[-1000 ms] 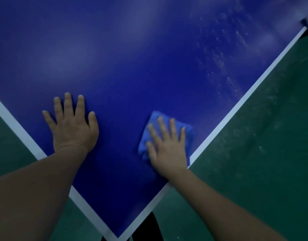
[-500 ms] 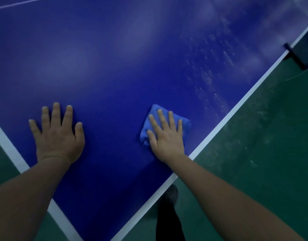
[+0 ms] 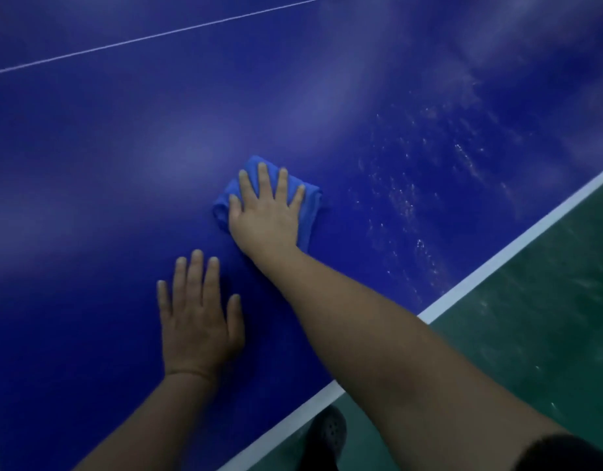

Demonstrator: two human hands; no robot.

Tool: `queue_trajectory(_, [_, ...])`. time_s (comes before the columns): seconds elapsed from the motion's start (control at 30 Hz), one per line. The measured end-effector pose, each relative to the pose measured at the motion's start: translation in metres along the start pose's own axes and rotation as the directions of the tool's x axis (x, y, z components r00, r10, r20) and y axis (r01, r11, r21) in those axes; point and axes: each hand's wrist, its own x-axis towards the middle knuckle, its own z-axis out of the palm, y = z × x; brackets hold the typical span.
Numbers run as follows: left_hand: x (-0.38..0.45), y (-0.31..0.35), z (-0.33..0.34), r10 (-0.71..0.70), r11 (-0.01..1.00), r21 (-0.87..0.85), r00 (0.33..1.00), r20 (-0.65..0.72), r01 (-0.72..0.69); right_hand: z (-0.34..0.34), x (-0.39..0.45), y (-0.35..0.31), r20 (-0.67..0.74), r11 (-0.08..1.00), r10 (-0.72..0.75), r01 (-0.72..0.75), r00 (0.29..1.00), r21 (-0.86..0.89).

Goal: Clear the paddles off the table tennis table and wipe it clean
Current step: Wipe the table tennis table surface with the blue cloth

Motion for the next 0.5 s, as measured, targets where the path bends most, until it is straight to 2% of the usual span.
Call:
queue_trajectory(0.1, [0.003,0.009,0.009,0.006,0.999,0.042,1.0,0.023,-0.007,-0.009,0.057,0.003,-0.002,0.998,0.052,-0.051,0.999,0.029])
queue_trajectory(0.2, [0.003,0.007,0.01,0.007,0.998,0.054,0.999,0.045,-0.009,-0.018,0.074,0.033,-0.017,0.986,0.155,-0.154,0.988,0.061])
queue_trajectory(0.33, [0.005,0.009,0.009,0.001,0.999,0.053,0.994,0.108,-0.007,-0.028,0.049,0.086,-0.051,0.956,0.29,-0.286,0.956,0.066])
queue_trajectory(0.5, [0.005,0.014,0.003,-0.025,0.999,0.043,0.987,0.156,0.019,-0.036,-0.03,0.149,-0.065,0.9,0.435,-0.433,0.898,0.042])
